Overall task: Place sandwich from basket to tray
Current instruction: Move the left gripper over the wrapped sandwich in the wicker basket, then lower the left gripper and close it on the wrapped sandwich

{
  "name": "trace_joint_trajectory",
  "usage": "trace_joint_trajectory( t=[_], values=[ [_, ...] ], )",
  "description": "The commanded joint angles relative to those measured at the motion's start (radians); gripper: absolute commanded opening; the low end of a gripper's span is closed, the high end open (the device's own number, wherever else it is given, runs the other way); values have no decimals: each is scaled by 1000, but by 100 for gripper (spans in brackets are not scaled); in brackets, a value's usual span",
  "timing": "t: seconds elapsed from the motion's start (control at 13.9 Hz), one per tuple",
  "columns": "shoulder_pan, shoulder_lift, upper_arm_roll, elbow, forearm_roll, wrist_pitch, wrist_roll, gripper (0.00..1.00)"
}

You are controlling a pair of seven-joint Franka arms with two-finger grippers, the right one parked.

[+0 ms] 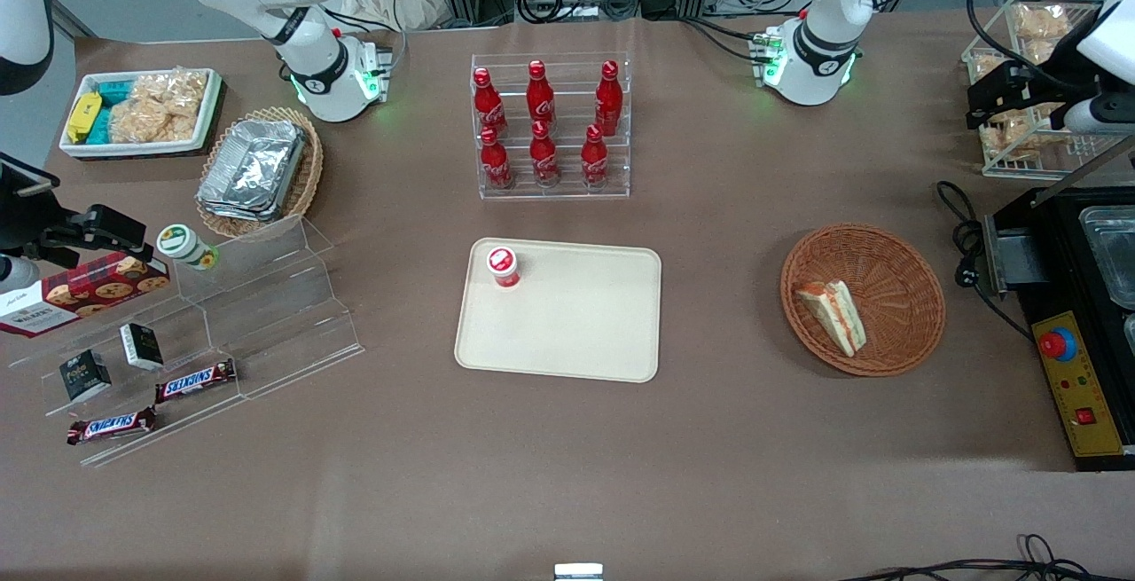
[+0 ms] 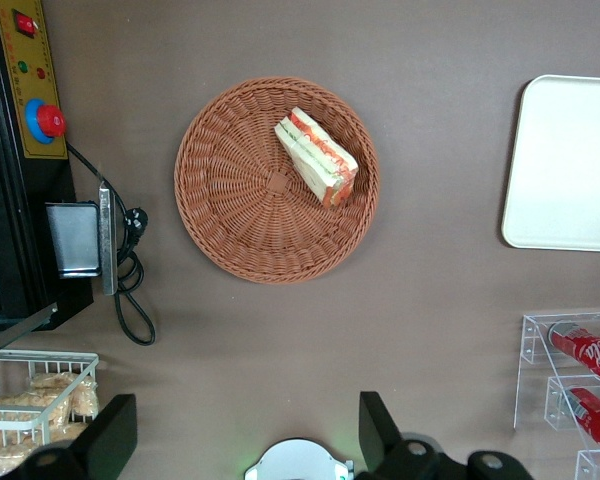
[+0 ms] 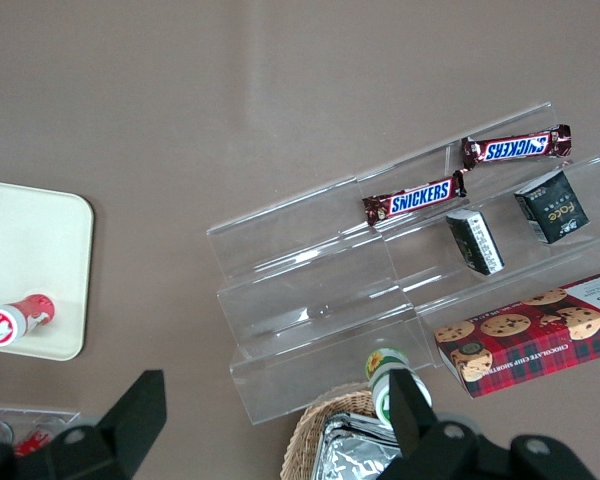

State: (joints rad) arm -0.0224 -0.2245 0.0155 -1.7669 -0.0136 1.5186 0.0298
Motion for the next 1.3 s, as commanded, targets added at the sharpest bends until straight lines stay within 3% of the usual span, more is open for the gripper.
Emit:
trace_joint_trajectory(
  t=[0.0, 0.58, 1.23],
  values=[
    [-13, 72, 8, -5, 3, 44, -8, 100],
    [-48, 377, -55, -43, 79, 363, -482, 100],
    [-48, 580, -55, -212, 127, 750, -702, 100]
  ],
)
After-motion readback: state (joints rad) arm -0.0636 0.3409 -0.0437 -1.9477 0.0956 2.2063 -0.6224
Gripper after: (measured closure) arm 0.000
